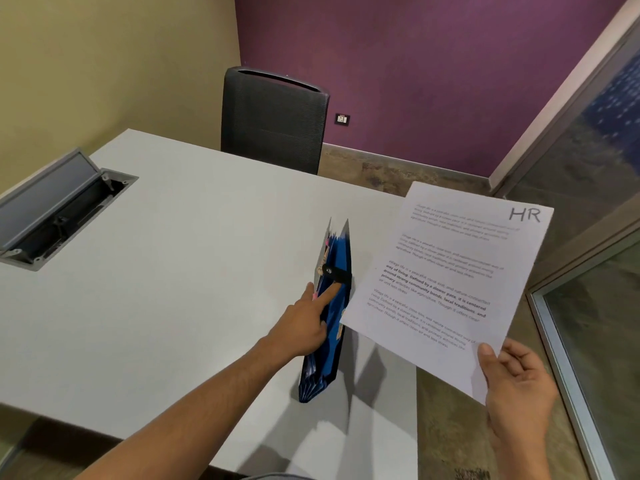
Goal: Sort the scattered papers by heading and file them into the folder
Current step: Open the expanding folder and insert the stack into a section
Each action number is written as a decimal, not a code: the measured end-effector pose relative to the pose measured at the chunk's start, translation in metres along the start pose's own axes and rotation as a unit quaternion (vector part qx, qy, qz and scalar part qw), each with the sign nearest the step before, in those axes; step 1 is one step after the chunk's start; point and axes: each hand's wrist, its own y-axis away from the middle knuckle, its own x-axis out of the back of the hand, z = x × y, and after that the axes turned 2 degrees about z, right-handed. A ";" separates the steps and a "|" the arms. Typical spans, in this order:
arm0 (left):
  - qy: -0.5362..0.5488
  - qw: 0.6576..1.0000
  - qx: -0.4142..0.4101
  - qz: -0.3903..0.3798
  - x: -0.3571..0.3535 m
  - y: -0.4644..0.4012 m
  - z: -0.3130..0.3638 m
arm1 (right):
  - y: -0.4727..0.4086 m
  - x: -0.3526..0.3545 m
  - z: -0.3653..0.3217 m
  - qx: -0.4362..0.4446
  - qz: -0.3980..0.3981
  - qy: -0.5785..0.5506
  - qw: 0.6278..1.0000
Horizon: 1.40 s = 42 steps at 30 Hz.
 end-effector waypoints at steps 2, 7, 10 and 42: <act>0.000 1.000 -0.001 -0.016 0.002 -0.002 0.000 | -0.002 0.002 -0.003 0.010 0.014 0.012 1.000; 0.013 0.999 -0.003 -0.036 0.014 -0.002 0.006 | -0.002 -0.001 -0.020 0.052 0.036 0.043 0.997; 0.022 0.999 -0.004 -0.041 0.012 -0.002 0.006 | 0.000 -0.011 -0.033 0.081 0.038 0.056 0.994; 0.162 0.984 0.009 0.077 0.004 0.005 0.011 | 0.036 -0.104 -0.073 0.491 0.010 0.288 0.822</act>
